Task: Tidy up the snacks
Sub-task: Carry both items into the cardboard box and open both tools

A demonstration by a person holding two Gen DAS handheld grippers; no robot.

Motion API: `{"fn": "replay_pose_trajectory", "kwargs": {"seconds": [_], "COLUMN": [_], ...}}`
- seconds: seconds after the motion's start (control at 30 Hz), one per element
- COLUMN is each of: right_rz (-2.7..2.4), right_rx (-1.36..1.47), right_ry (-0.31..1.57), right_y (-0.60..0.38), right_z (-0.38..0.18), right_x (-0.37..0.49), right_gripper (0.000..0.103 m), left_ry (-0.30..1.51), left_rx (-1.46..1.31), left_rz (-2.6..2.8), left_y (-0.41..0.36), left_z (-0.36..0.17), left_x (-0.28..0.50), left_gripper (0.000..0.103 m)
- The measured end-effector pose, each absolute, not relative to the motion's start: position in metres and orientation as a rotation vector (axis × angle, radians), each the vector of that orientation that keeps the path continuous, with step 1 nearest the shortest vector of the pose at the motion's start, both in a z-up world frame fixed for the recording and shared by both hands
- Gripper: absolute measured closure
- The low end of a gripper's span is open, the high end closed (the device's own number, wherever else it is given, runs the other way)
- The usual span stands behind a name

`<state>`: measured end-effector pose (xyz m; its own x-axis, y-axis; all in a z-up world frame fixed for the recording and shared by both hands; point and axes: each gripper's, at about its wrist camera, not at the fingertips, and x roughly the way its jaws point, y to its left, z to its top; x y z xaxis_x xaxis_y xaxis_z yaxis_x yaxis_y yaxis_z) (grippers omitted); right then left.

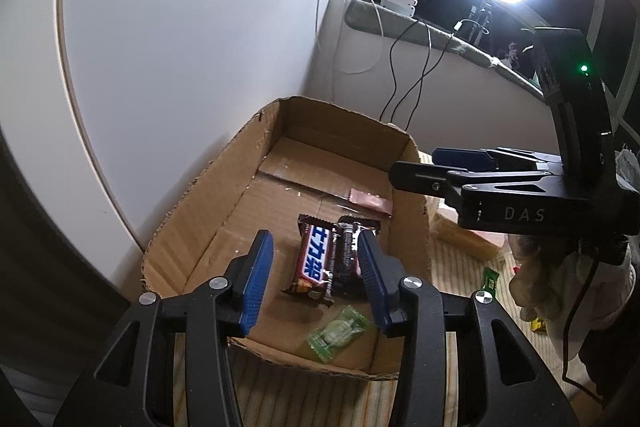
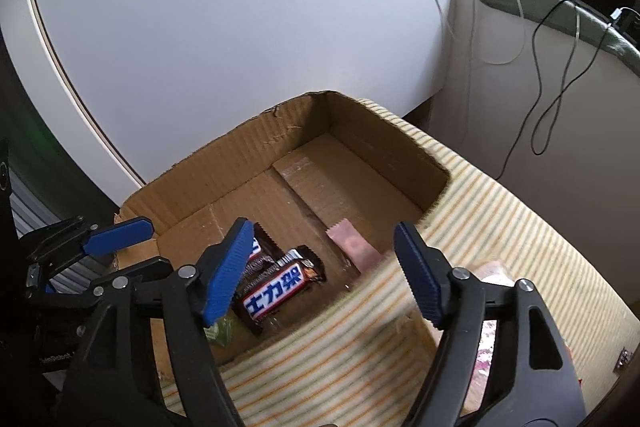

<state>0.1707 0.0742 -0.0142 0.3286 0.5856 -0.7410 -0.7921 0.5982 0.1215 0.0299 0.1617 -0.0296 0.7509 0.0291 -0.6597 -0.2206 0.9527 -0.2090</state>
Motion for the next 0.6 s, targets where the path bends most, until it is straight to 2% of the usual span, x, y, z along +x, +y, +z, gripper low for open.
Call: {"fn": "replay_pose_trajectory", "kwargs": {"seconds": [0.23,0.4,0.6], "right_rz": [0.877,0.839,0.777], "right_rx": [-0.295,-0.288,-0.279], "right_ry": [0.827,0.807,0.805], "right_y": [0.043,0.008,-0.049], "right_z": [-0.005,0.003,0.007], "right_x": [0.164,0.157,0.147], "right_gripper": [0.025,0.015,0.013], "left_ry": [0.7,0.699,0.714], "left_rx": [-0.277,-0.272,-0.269], "left_rz": [0.112,0.078,0.02], "left_y": [0.148,0.134,0.111], "left_z": [-0.024,-0.023,-0.025], "left_x": [0.026,0.024,0.025], "left_gripper": [0.061,0.061,0.061]}}
